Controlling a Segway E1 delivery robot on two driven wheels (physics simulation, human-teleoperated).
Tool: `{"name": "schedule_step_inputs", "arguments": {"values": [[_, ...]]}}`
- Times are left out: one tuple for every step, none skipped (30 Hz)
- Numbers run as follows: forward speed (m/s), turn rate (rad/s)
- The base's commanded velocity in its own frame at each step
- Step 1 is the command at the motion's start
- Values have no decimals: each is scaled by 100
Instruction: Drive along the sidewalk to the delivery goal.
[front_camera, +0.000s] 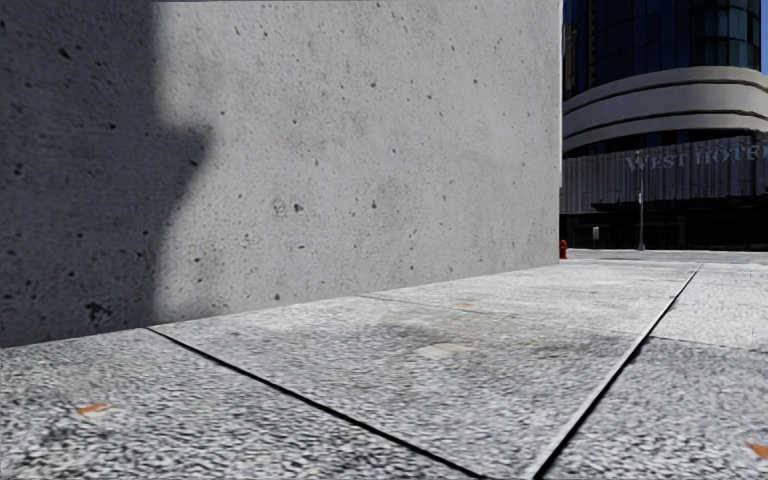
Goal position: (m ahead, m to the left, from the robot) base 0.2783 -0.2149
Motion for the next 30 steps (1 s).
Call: {"name": "schedule_step_inputs", "arguments": {"values": [[0, 0], [0, 0], [0, 0], [0, 0], [0, 0], [0, 0], [0, 0], [0, 0], [0, 0], [0, 0], [0, 0], [0, 0], [0, 0], [0, 0], [0, 0], [0, 0], [0, 0], [0, 0], [0, 0], [0, 0], [0, 0], [0, 0], [0, 0], [0, 0], [0, 0], [0, 0], [0, 0], [0, 0], [0, 0], [0, 0]]}}
